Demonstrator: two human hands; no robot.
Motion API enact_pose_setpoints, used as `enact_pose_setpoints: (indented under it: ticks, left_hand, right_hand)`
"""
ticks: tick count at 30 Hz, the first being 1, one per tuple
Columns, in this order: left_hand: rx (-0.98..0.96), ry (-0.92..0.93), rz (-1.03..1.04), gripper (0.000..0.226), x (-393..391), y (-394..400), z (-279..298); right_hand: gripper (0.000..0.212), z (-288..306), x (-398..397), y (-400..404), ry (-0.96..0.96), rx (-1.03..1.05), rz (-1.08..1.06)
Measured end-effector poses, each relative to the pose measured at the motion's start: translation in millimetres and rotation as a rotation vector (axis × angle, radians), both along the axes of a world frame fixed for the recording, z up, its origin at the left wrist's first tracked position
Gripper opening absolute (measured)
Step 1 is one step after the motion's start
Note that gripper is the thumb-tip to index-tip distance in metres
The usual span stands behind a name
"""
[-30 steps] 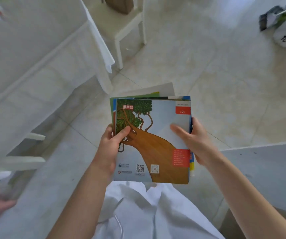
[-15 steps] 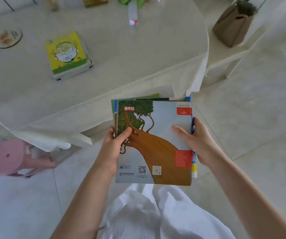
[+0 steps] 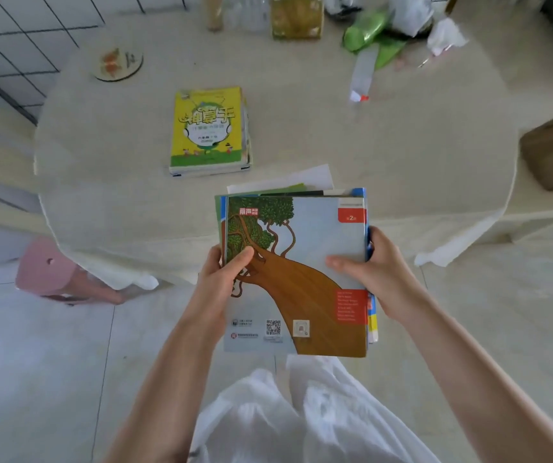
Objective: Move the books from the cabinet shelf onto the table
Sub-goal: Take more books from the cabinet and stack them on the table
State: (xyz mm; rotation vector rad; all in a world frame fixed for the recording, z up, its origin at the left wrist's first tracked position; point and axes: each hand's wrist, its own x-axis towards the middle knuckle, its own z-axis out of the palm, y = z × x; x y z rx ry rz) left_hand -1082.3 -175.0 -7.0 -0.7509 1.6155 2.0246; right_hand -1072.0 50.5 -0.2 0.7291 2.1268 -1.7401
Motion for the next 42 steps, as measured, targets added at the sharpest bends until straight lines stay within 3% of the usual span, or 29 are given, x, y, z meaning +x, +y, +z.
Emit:
enact_pose_setpoints:
  ticks: [13,20,26,32,42]
  left_hand:
    - [-0.080,0.164,0.137,0.050,-115.7,43.6,-14.4]
    - [-0.263,0.363,-0.022,0.062,-178.6,33.2,-33.1]
    - [-0.423,0.563,-0.166,0.058,-226.6,20.3,-42.9]
    - [-0.486,0.559,-0.211,0.059,-250.1,9.6,-61.3]
    - [-0.474,0.552,-0.310,0.059,-253.6,7.9,-66.8]
  right_hand:
    - [0.057,-9.2,-150.3,49.6,0.094,-0.148,0.136]
    - [0.067,-28.7,-200.3,50.8,0.208,-0.208,0.088]
    - [0.077,-50.7,-230.2,44.1,0.293,-0.177,-0.012]
    - [0.066,-65.4,-244.2,40.0,0.326,-0.095,-0.023]
    - [0.061,-71.4,-246.7,49.5,0.391,-0.049,0.161]
